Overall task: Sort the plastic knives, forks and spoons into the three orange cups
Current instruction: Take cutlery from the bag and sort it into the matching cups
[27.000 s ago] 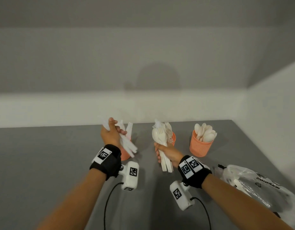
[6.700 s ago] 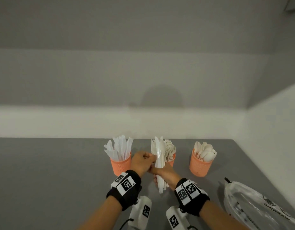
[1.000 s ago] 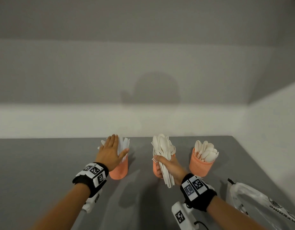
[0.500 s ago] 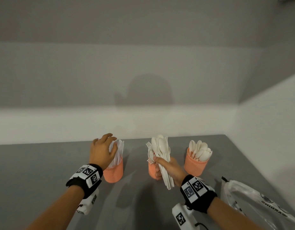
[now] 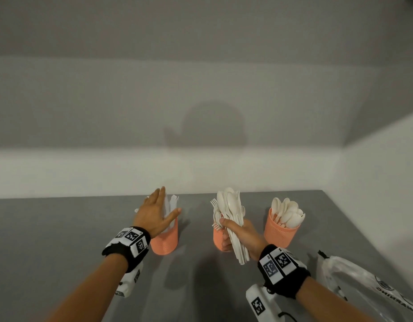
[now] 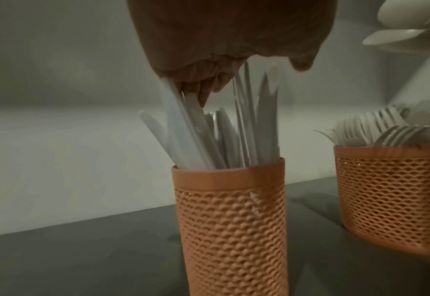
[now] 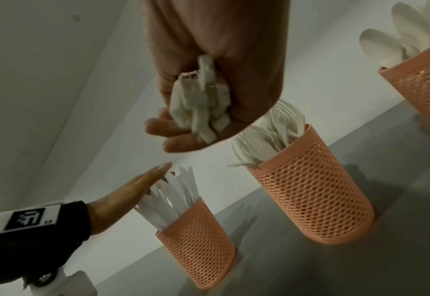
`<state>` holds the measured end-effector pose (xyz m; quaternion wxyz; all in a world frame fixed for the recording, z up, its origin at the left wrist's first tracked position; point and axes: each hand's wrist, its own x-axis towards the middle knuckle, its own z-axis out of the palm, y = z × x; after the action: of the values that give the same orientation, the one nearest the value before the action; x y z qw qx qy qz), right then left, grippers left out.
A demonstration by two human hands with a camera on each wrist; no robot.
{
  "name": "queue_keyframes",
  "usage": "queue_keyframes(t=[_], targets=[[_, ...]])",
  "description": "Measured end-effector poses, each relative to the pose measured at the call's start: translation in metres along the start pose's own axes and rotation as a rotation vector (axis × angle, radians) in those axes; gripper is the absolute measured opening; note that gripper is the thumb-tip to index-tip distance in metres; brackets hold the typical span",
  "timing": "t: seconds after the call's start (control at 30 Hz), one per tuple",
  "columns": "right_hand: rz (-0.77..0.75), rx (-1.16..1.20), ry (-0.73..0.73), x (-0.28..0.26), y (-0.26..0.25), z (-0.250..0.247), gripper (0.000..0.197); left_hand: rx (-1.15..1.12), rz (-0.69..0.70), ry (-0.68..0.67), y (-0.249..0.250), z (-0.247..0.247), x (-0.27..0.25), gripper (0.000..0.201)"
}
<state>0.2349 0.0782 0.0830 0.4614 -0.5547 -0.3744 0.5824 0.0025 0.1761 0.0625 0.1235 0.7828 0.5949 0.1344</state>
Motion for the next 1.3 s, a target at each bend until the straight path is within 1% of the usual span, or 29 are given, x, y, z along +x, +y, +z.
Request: queue_keyframes(t=[0.1,0.13,0.17,0.23,0.27,0.33,0.37,0.43,0.53,0.57,0.6,0.63,0.7,0.73,0.77,0.8,0.83,0.87,0.9,0.93,0.97,1.0,1.03,1.07,1.13,1.17,1.23,1.27,1.3], targets=[[0.012,0.025,-0.009,0.002,0.001,0.001,0.023,0.028,0.066,0.071,0.001,0.008,0.008,0.082],[0.009,0.018,-0.011,0.002,0.002,0.001,0.021,0.066,0.086,0.066,0.001,0.009,0.009,0.072],[0.004,0.001,-0.008,0.003,0.003,0.001,0.021,0.115,0.094,0.039,0.001,0.011,0.010,0.071],[-0.017,-0.040,0.004,0.003,0.005,0.001,0.021,0.162,0.102,0.006,0.001,0.012,0.010,0.090],[-0.025,-0.051,0.008,0.004,0.006,0.001,0.022,0.144,0.101,0.018,-0.001,0.014,0.011,0.089],[-0.034,-0.062,0.017,0.005,0.008,0.000,0.024,0.122,0.107,0.037,-0.002,0.015,0.014,0.066],[-0.039,-0.073,0.024,0.006,0.009,0.000,0.024,0.116,0.117,0.050,-0.002,0.015,0.013,0.060],[-0.069,-0.116,0.033,0.006,0.010,0.000,0.023,0.130,0.132,0.065,-0.002,0.016,0.013,0.064],[-0.095,-0.184,0.042,0.006,0.011,0.002,0.027,0.183,0.225,0.051,-0.001,0.015,0.014,0.061],[-0.101,-0.191,0.047,0.006,0.011,0.002,0.029,0.216,0.250,0.035,0.000,0.014,0.014,0.065],[-0.109,-0.192,0.047,0.005,0.011,0.001,0.031,0.251,0.250,0.012,0.002,0.014,0.017,0.073],[-0.115,-0.194,0.043,0.004,0.010,0.001,0.033,0.299,0.222,-0.018,0.004,0.012,0.018,0.074],[-0.133,-0.184,0.038,0.000,0.008,0.000,0.036,0.401,0.164,-0.053,0.008,0.009,0.020,0.064],[-0.139,-0.177,0.041,-0.001,0.007,-0.001,0.035,0.427,0.144,-0.046,0.011,0.007,0.021,0.067],[-0.137,-0.176,0.050,-0.003,0.008,-0.002,0.032,0.433,0.126,-0.039,0.013,0.006,0.019,0.081],[-0.133,-0.179,0.062,-0.004,0.008,-0.002,0.028,0.429,0.115,-0.025,0.014,0.005,0.017,0.101],[-0.132,-0.177,0.072,-0.005,0.009,-0.004,0.024,0.390,0.111,0.013,0.016,0.004,0.017,0.117],[-0.134,-0.172,0.078,-0.005,0.009,-0.004,0.021,0.318,0.132,0.074,0.021,0.002,0.015,0.122],[-0.142,-0.168,0.089,-0.005,0.010,-0.005,0.019,0.214,0.164,0.160,0.029,0.000,0.011,0.115],[-0.156,-0.166,0.106,-0.003,0.011,-0.005,0.018,0.068,0.194,0.263,0.040,0.000,0.006,0.098],[-0.180,-0.170,0.136,-0.001,0.013,-0.004,0.017,-0.132,0.186,0.316,0.055,-0.003,-0.001,0.077],[-0.211,-0.192,0.173,0.002,0.015,-0.003,0.014,-0.352,0.140,0.290,0.071,-0.005,-0.009,0.059],[-0.249,-0.211,0.208,0.004,0.017,-0.001,0.008,-0.552,0.081,0.219,0.087,-0.006,-0.017,0.047],[-0.279,-0.230,0.233,0.006,0.020,0.001,0.008,-0.734,0.022,0.110,0.103,-0.006,-0.025,0.038],[-0.317,-0.263,0.232,0.005,0.024,0.007,0.020,-1.026,-0.103,-0.099,0.129,0.000,-0.035,0.037],[-0.339,-0.285,0.214,0.002,0.025,0.011,0.023,-1.158,-0.150,-0.160,0.136,0.008,-0.037,0.040],[-0.379,-0.381,0.191,-0.004,0.029,0.017,0.038,-1.351,-0.238,-0.176,0.147,0.018,-0.041,0.045],[-0.396,-0.424,0.184,-0.007,0.030,0.019,0.047,-1.413,-0.294,-0.162,0.150,0.020,-0.041,0.046],[-0.404,-0.446,0.175,-0.010,0.031,0.018,0.051,-1.447,-0.344,-0.152,0.152,0.021,-0.042,0.043]])
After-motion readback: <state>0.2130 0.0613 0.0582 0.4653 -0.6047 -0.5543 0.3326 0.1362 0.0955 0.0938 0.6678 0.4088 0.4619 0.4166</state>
